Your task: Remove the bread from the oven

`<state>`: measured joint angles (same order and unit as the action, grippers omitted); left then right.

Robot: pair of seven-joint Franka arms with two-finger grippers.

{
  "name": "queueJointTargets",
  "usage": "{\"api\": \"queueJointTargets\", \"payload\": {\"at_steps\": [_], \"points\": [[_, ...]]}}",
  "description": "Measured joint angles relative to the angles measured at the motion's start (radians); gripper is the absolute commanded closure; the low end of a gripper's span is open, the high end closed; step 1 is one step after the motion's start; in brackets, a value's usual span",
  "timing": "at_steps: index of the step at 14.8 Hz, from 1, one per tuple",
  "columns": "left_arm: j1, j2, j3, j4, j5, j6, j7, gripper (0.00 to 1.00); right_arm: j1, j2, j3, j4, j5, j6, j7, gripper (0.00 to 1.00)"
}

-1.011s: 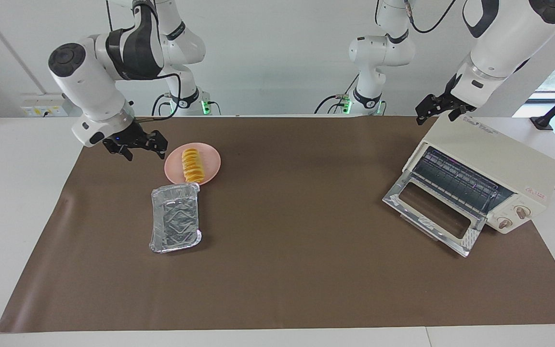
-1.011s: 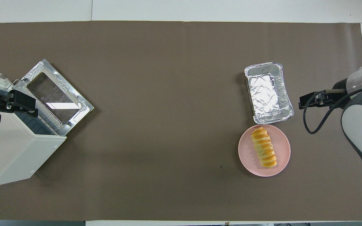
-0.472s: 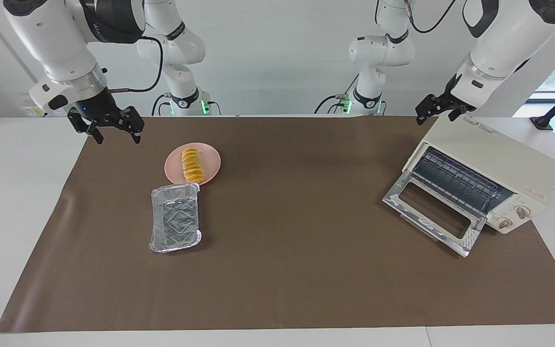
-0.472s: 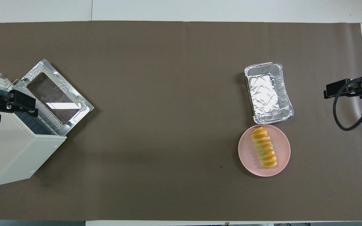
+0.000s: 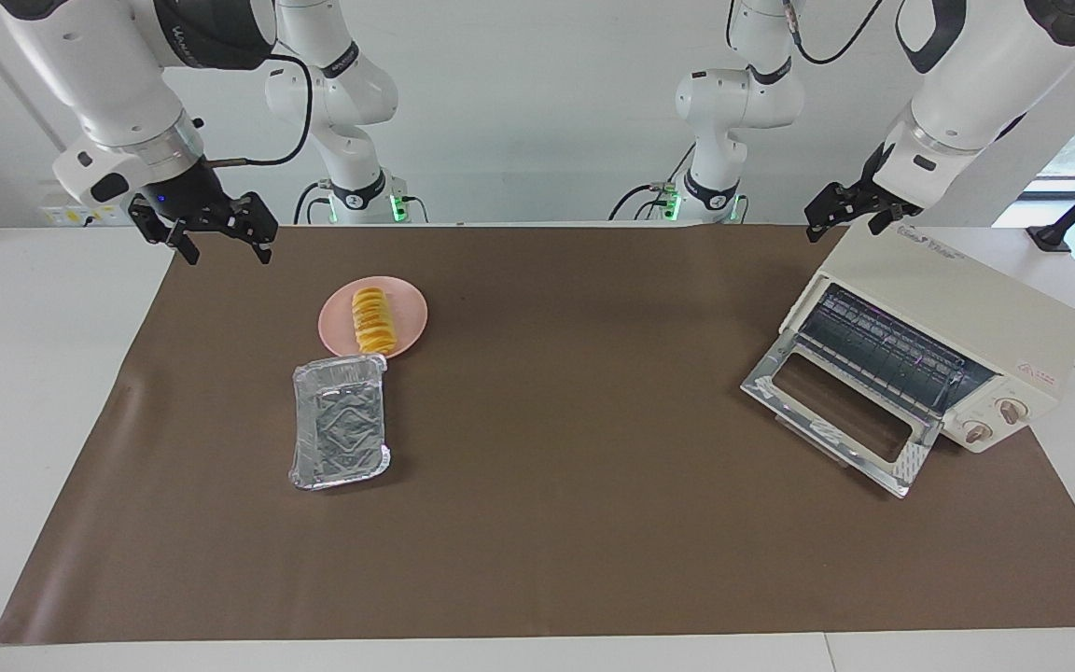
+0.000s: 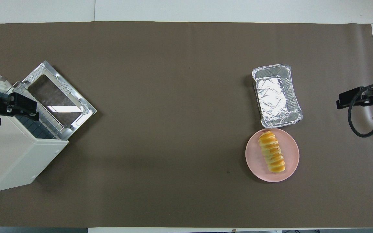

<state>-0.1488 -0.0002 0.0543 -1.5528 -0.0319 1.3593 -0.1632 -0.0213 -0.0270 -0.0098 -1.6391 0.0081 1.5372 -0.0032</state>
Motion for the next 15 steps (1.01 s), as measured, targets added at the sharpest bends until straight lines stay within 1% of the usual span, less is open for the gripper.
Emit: {"api": "queueJointTargets", "payload": {"at_steps": [4,7,15], "points": [[0.0,0.0,0.0,0.0,0.0,0.0,0.0,0.0,-0.012,0.0,-0.001,0.0,-0.002,-0.009,0.0,0.0],[0.0,0.0,0.0,0.0,0.0,0.0,0.0,0.0,-0.015,0.0,-0.004,0.001,-0.034,-0.009,0.0,0.0],[0.0,0.0,0.0,0.0,0.0,0.0,0.0,0.0,-0.015,0.0,-0.003,0.002,-0.036,-0.01,0.0,0.0]]}}
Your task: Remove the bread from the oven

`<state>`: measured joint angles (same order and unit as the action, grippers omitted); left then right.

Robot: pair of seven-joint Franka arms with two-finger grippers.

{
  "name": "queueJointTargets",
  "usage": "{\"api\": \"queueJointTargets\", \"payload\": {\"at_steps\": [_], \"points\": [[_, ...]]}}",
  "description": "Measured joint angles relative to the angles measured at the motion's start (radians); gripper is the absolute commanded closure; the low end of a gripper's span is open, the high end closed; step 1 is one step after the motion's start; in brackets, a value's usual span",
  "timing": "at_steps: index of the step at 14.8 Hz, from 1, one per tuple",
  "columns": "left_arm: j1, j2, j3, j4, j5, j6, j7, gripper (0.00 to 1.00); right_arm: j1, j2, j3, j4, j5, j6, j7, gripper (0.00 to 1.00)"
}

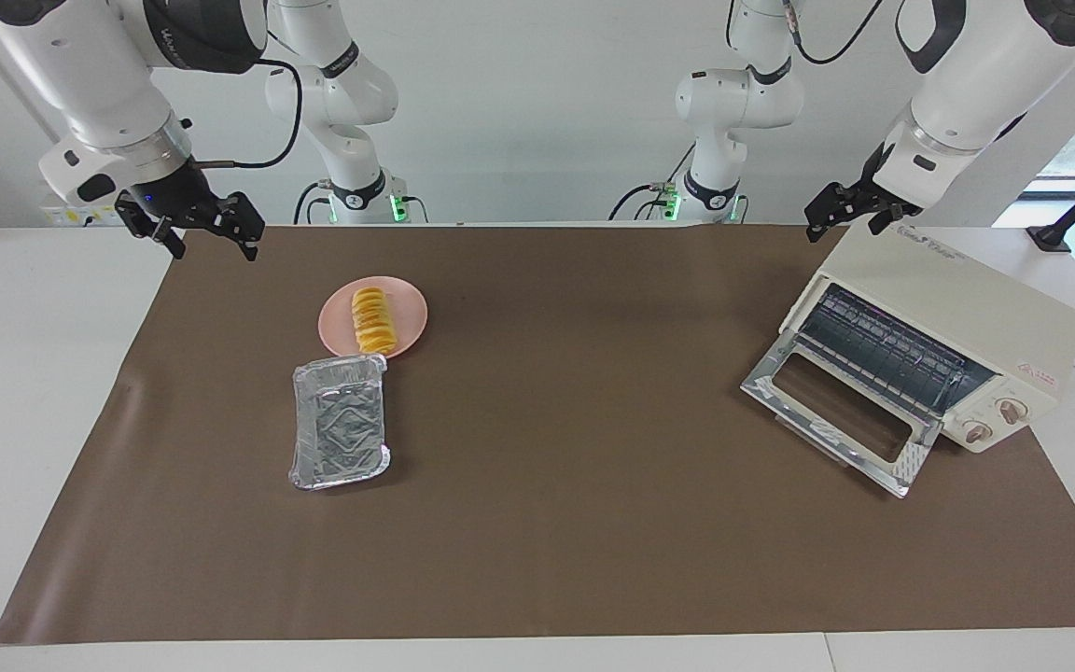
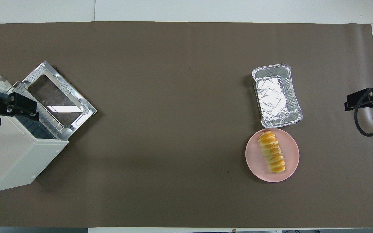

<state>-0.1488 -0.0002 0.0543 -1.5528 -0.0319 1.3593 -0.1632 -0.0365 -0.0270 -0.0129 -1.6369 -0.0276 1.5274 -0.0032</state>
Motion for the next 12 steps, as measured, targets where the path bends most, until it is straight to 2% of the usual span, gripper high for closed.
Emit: {"api": "queueJointTargets", "payload": {"at_steps": [12], "points": [[0.0,0.0,0.0,0.0,0.0,0.0,0.0,0.0,0.0,0.0,0.001,0.001,0.001,-0.008,0.0,0.0]]}}
